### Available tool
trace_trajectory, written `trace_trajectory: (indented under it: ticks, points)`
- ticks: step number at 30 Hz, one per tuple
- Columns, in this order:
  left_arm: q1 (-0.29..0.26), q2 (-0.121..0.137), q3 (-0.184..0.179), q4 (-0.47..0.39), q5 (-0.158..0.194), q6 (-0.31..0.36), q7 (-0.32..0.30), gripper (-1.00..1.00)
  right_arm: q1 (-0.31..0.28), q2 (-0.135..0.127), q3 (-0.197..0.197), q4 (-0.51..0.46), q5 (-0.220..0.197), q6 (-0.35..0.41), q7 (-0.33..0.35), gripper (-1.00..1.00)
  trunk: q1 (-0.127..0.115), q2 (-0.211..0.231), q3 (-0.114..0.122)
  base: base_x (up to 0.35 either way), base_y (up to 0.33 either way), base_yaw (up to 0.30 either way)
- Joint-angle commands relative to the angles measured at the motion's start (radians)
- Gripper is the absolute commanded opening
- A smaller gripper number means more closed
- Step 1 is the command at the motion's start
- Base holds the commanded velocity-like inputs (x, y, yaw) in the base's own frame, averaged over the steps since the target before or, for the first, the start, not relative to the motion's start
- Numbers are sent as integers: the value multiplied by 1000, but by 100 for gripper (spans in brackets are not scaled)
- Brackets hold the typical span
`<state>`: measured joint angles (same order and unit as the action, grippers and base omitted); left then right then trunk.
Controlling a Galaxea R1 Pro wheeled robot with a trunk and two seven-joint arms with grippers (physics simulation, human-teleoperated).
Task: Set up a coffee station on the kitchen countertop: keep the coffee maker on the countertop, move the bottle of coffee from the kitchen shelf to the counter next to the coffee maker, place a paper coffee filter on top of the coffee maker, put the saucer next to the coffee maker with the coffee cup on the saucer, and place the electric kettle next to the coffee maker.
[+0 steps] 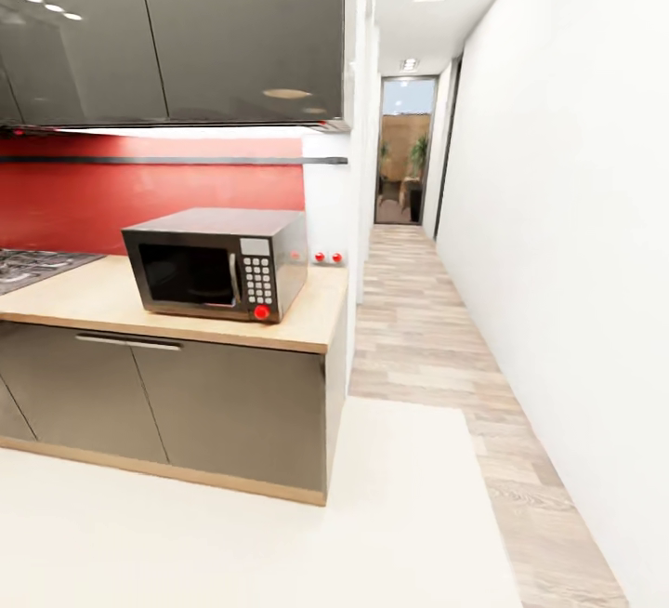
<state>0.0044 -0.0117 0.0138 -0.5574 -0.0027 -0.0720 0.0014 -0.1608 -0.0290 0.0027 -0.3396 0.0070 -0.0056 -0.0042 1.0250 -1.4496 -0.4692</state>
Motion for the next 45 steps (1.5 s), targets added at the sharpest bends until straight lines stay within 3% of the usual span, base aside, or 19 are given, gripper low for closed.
trace_trajectory:
  ticks: [1,22,45]
  points:
    - [0,0,1,-1,0,-2,0,100,0,0,0,0,1,-1,0,100,0,0,-1,0,0,272]
    - [0,0,2,-1,0,-2,0,100,0,0,0,0,1,-1,0,100,0,0,-1,3,2,271]
    - [0,0,2,-1,0,-2,0,100,0,0,1,1,2,-1,0,100,0,0,-7,101,93,180]
